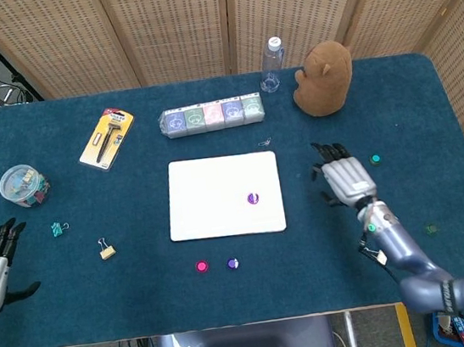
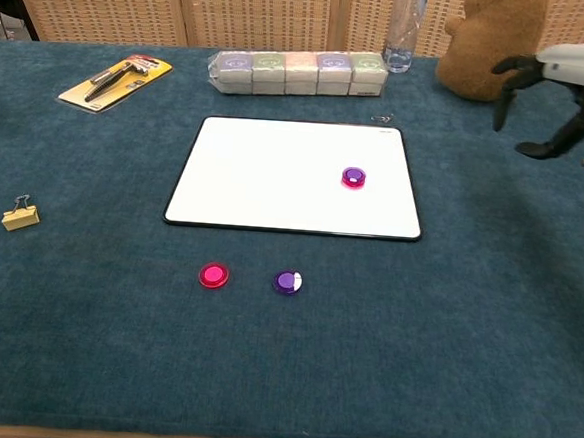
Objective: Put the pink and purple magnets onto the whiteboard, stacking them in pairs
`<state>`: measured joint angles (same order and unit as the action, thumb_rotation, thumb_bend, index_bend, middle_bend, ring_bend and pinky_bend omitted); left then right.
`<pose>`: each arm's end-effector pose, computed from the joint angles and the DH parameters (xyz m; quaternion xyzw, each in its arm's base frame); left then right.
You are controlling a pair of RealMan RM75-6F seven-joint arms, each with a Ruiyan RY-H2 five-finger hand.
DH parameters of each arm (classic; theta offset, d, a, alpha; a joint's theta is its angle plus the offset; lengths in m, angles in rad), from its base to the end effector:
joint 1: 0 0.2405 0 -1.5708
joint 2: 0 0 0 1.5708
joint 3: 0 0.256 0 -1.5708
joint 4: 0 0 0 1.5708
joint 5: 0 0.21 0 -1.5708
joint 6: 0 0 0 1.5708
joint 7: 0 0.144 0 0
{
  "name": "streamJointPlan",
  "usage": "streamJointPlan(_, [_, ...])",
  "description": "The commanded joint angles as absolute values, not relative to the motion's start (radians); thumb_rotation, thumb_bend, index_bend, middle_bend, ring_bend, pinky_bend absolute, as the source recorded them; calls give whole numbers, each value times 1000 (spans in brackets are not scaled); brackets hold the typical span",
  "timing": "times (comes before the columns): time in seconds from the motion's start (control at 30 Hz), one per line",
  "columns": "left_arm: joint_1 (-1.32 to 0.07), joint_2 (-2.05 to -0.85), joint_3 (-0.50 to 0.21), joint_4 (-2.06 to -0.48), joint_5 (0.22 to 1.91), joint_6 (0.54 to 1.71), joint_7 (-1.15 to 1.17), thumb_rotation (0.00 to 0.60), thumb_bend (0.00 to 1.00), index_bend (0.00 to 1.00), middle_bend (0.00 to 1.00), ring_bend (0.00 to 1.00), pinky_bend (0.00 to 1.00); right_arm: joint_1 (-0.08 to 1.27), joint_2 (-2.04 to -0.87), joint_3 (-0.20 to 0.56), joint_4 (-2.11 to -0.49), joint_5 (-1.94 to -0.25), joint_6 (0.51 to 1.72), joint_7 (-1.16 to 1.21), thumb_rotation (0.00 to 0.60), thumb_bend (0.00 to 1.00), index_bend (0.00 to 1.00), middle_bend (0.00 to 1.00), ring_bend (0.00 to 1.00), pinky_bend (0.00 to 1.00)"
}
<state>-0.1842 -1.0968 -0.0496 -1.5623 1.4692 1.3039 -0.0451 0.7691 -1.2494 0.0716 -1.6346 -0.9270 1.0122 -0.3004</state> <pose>-0.3186 0.2122 0.1506 -0.6368 -0.4090 -0.3498 0.5521 -0.1939 -0.3522 0.0705 0.7104 -0.4037 0.3157 0.4823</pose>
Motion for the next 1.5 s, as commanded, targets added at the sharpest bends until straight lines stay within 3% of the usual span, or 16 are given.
streamJointPlan(0.03, [-235,-1078,-19,-1565,1553,1256,-61,600,124,0,0,0,0,612,-1159,-29,-1680,-1062,1141,-190,600,411,381,0,0,0])
streamJointPlan(0.3, [-323,-1038,-1,-1629,1673,1201,-60,600,82,2,0,0,0,423,-1114,-89,-1642,-1191,1325,-78,600,184,353,0,0,0])
streamJointPlan(0.57, [-442,-1023,-10,-1771,1679,1045,-9,600,81,75,0,0,0,292,-1101,-66,-1635,-1250,1464,18,600,181,349,0,0,0])
streamJointPlan(0.83, [-529,-1047,-38,-1846,1547,878,52,600,80,215,0,0,0,262,-1092,-41,-1629,-1277,1467,66,600,181,365,0,0,0])
streamJointPlan(0.97, [-579,-1123,-62,-1869,1429,808,162,600,87,284,0,0,0,252,-1076,-25,-1614,-1288,1441,111,600,181,367,0,0,0])
streamJointPlan(1.17, [-624,-1231,-76,-1866,1246,798,338,600,194,363,0,0,0,240,-1066,-5,-1606,-1305,1414,146,600,181,367,0,0,0])
streamJointPlan(1.5, [-724,-1345,-76,-1820,1086,763,472,600,204,393,0,0,0,229,-1065,15,-1607,-1318,1372,155,600,181,371,0,0,0])
